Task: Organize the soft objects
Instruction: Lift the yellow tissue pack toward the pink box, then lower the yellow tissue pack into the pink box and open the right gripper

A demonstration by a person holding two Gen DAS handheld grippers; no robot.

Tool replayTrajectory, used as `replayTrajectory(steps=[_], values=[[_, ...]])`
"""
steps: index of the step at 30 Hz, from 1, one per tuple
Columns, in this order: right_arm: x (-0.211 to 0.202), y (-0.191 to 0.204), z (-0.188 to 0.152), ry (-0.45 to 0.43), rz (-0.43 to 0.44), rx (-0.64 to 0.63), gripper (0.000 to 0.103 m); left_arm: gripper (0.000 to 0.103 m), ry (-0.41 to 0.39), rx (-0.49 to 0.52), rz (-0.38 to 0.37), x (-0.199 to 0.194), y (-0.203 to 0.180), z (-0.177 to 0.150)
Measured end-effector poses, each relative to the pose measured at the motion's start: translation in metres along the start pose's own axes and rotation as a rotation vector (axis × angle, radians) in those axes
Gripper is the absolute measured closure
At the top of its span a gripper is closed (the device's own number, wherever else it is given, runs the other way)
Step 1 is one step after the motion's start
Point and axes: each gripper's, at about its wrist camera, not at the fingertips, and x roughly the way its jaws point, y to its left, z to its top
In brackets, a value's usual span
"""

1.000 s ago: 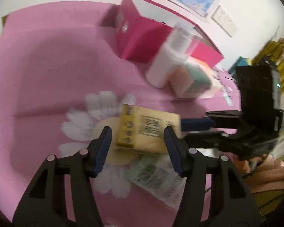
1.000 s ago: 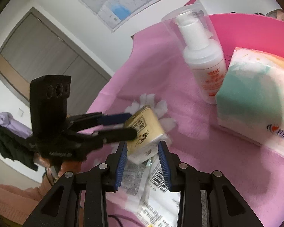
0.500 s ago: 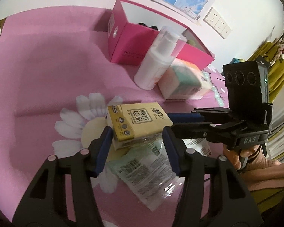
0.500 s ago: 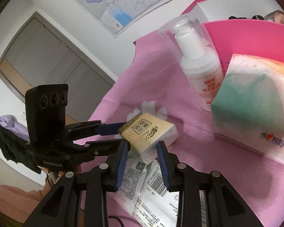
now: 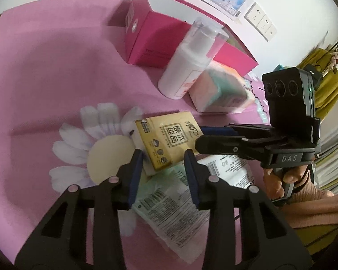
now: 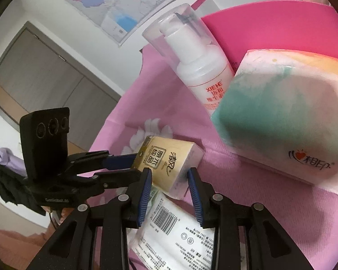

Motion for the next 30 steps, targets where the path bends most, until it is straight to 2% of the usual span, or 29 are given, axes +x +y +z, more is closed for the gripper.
replayTrajectory(steps=[4,10,14,18,24,30], values=[[-0.015,0.016,0.002,-0.030,0.006,-0.045,0.069,0.064,-0.035,0.031,0.003,-0.014,-0.012,0.002],[-0.055,0.040,0.013,-0.119,0.000,-0.128,0.069,0.063,-0.135,0.110,-0.015,-0.048,-0.043,0.017],[-0.087,0.054,0.029,-0.209,-0.013,-0.181,0.069,0.063,-0.227,0.181,-0.022,-0.073,-0.065,0.040],[-0.107,0.056,0.050,-0.278,-0.026,-0.208,0.069,0.063,-0.291,0.239,-0.001,-0.082,-0.080,0.067],[-0.114,0.040,0.093,-0.344,-0.071,-0.198,0.069,0.063,-0.305,0.268,0.022,-0.068,-0.085,0.115],[-0.099,0.007,0.124,-0.327,-0.093,-0.131,0.069,0.063,-0.259,0.251,0.050,-0.038,-0.076,0.151]])
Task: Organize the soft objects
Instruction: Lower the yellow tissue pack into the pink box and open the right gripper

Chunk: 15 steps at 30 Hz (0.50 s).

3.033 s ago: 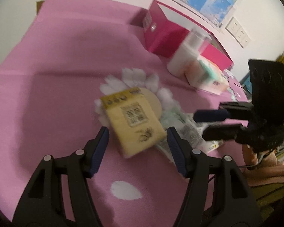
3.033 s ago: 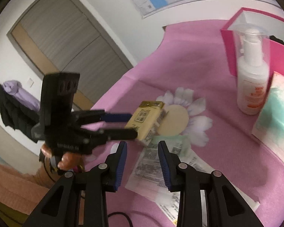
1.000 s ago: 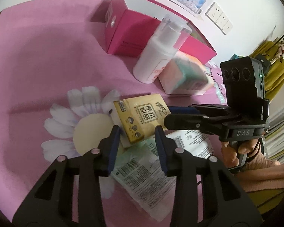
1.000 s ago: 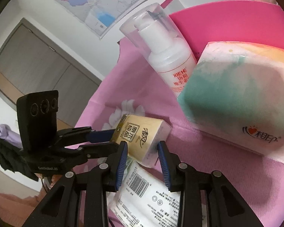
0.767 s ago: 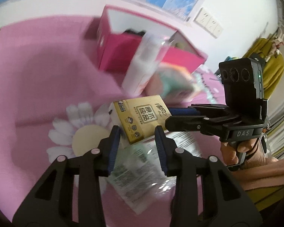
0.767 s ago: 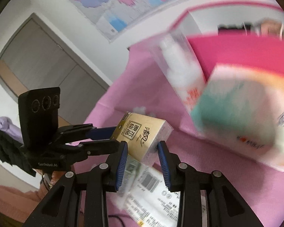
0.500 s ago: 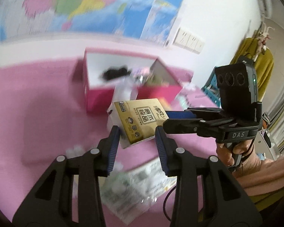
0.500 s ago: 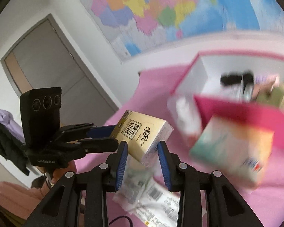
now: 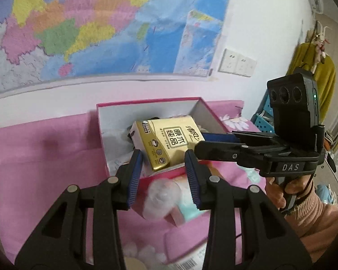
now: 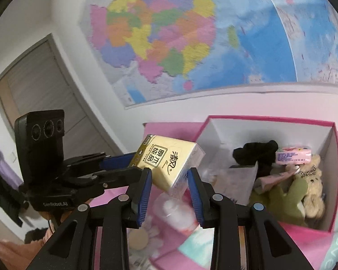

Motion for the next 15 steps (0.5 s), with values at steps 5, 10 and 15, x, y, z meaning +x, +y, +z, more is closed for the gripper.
replayTrajectory(steps=[5,10,15], values=[[0.026,-0.025,0.002,0.044,-0.032,0.045,0.069,0.063,0.065,-0.041,0.017,0.035,0.018,0.003],[0.049,-0.039,0.000,0.088,-0.065,0.072,0.069,0.063,0.124,-0.076,0.030,0.061,0.032,-0.001],[0.055,-0.048,-0.008,0.105,-0.105,0.088,0.069,0.063,0.129,-0.100,0.091,0.065,0.038,-0.007]])
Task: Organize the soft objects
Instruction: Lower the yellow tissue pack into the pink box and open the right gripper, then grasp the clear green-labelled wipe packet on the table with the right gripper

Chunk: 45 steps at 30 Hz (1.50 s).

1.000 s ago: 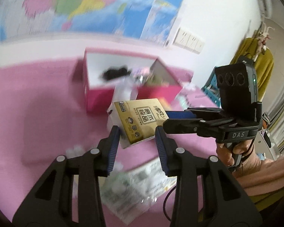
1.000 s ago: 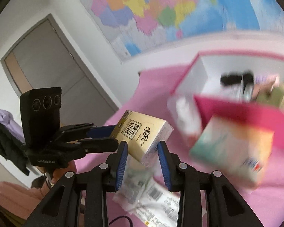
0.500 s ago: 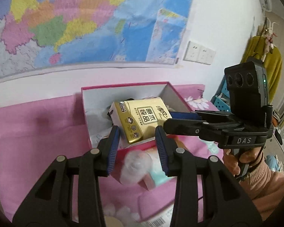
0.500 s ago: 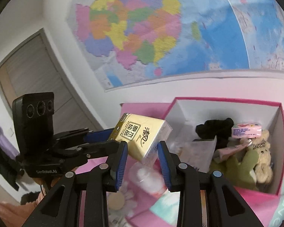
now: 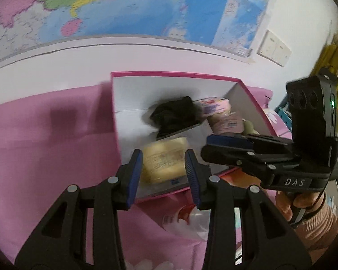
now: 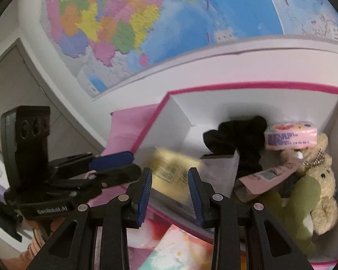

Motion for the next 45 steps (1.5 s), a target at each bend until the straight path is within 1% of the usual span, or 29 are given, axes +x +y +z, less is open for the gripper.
replayTrajectory(steps=[3,5,7,9,10,12,15,17,19,25,31,35,37,39,40,41,45], values=[[-0.011,0.001,-0.005,-0.016,0.001,-0.005,0.069,0.063,-0.037,-0.012,0.026,-0.015,0.005,-0.006],[-0.025,0.002,-0.010,-0.033,0.018,-0.007,0.069,0.063,-0.062,-0.018,0.025,-0.027,0.008,-0.012],[-0.038,0.006,-0.016,-0.047,0.037,-0.013,0.069,0.061,-0.091,-0.027,0.024,-0.043,0.011,-0.024],[-0.055,0.012,-0.028,-0.052,0.066,-0.033,0.069,0.057,-0.106,-0.026,0.016,-0.054,0.012,-0.033],[-0.060,0.014,-0.033,-0.051,0.075,-0.039,0.069,0.057,-0.117,-0.027,0.025,-0.062,0.012,-0.042],[-0.070,0.024,-0.045,-0.038,0.098,-0.064,0.068,0.053,-0.119,-0.026,0.018,-0.071,0.011,-0.056],[-0.079,0.036,-0.063,-0.005,0.134,-0.101,0.068,0.052,-0.099,-0.027,0.015,-0.079,0.011,-0.082],[-0.081,0.043,-0.077,0.029,0.169,-0.114,0.067,0.052,-0.068,-0.029,0.025,-0.079,0.008,-0.101],[-0.077,0.052,-0.090,0.073,0.184,-0.140,0.067,0.052,-0.033,-0.033,0.019,-0.079,0.007,-0.118],[-0.057,0.073,-0.131,0.221,0.235,-0.181,0.067,0.052,0.041,-0.068,0.010,-0.073,0.006,-0.156],[-0.029,0.095,-0.176,0.398,0.306,-0.200,0.067,0.052,0.076,-0.098,0.010,-0.068,0.007,-0.179],[-0.017,0.103,-0.199,0.481,0.341,-0.173,0.067,0.052,0.081,-0.110,0.011,-0.068,0.010,-0.186],[-0.009,0.105,-0.210,0.514,0.338,-0.159,0.067,0.052,0.084,-0.118,0.004,-0.067,0.013,-0.191],[-0.007,0.105,-0.209,0.496,0.350,-0.135,0.067,0.052,0.092,-0.127,-0.007,-0.064,0.014,-0.193],[-0.006,0.104,-0.207,0.486,0.343,-0.129,0.068,0.052,0.098,-0.133,-0.016,-0.063,0.015,-0.194],[-0.004,0.104,-0.204,0.457,0.323,-0.120,0.068,0.052,0.101,-0.135,-0.022,-0.062,0.016,-0.195],[0.001,0.106,-0.200,0.398,0.306,-0.077,0.069,0.052,0.113,-0.137,-0.040,-0.059,0.017,-0.200]])
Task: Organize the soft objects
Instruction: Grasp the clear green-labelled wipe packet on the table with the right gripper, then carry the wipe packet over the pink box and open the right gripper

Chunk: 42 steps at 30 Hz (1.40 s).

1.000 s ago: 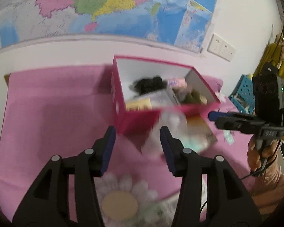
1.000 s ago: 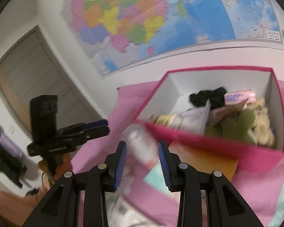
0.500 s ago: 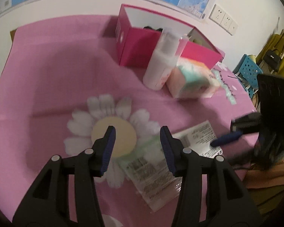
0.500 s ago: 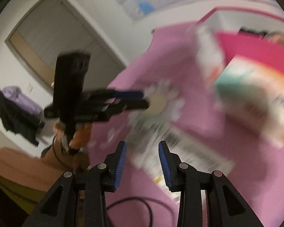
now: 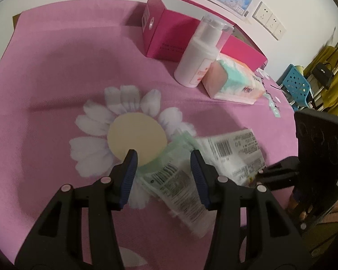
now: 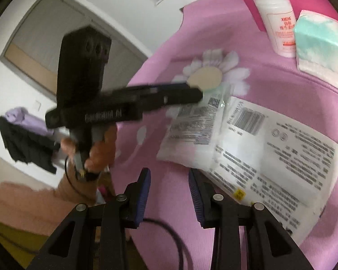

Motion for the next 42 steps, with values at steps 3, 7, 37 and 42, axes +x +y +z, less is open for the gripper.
replayTrajectory(steps=[3,7,37,42], values=[[0.001,-0.001,0.006,-0.052,-0.039,0.022,0.071,0.052,0.004,0.004,-0.024,-0.001,0.000,-0.003],[-0.007,-0.002,0.012,-0.138,-0.087,0.043,0.072,0.052,0.000,0.003,-0.057,-0.004,0.002,-0.007],[-0.064,-0.031,0.009,-0.221,-0.303,-0.052,0.096,0.043,0.074,0.069,-0.237,0.033,-0.028,0.027],[-0.073,-0.027,0.011,-0.244,-0.305,-0.064,0.096,0.047,0.048,0.103,-0.235,0.026,-0.039,0.032]])
